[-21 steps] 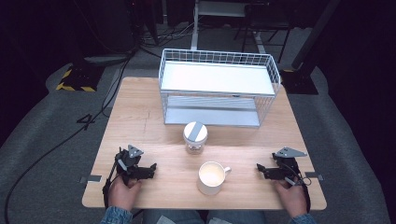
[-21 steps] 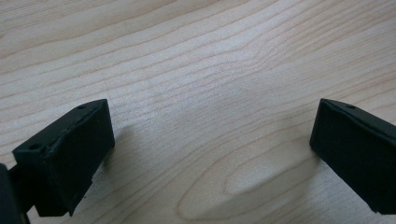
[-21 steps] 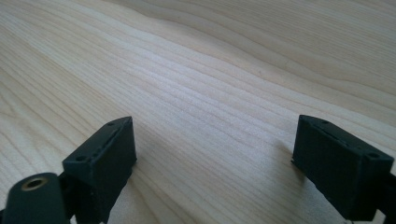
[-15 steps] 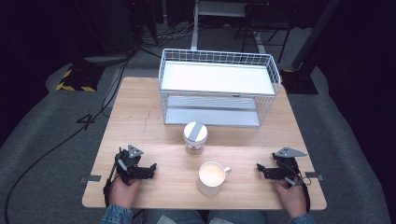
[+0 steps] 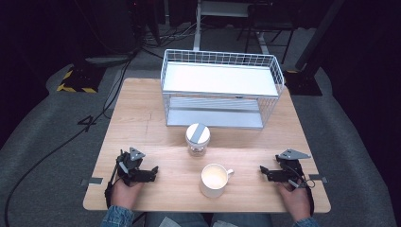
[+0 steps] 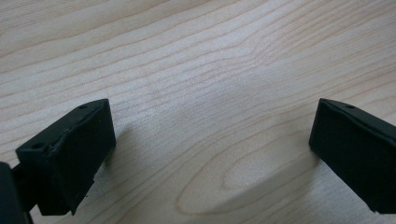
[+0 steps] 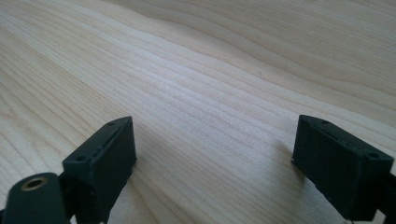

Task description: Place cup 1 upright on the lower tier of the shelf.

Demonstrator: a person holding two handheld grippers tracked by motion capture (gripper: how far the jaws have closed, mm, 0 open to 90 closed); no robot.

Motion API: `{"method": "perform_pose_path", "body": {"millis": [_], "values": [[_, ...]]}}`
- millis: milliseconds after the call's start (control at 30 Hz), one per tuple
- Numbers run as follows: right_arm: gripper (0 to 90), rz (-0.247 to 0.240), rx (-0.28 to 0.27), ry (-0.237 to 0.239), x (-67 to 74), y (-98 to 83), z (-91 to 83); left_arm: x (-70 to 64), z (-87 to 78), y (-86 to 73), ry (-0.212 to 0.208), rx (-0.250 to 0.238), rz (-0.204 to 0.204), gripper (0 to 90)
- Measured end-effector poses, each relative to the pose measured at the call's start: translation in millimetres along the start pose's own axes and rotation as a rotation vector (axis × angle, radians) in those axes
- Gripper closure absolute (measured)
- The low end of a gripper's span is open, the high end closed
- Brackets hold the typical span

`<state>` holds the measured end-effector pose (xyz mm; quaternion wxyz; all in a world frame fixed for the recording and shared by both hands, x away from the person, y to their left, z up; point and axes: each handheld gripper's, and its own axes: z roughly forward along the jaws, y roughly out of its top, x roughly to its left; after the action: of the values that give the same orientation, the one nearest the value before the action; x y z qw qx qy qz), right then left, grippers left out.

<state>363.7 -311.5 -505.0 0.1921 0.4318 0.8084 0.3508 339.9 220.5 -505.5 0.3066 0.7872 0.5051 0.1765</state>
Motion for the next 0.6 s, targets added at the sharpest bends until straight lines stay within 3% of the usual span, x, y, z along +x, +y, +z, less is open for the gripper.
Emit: {"method": "perform_pose_path", "body": {"millis": [167, 300, 600], "values": [[13.7, 0.0, 0.0, 0.0, 0.0, 0.0, 0.0, -0.8, -1.5, 0.3, 0.001, 0.003, -0.017, 2.9], [13.7, 0.0, 0.0, 0.0, 0.0, 0.0, 0.0, -1.4, -3.5, 3.0, -0.041, 0.001, -0.047, 2.6], [13.7, 0.0, 0.0, 0.0, 0.1, 0.0, 0.0, -15.9, -14.3, 16.9, -0.068, -0.072, -0.002, 2.8]]}}
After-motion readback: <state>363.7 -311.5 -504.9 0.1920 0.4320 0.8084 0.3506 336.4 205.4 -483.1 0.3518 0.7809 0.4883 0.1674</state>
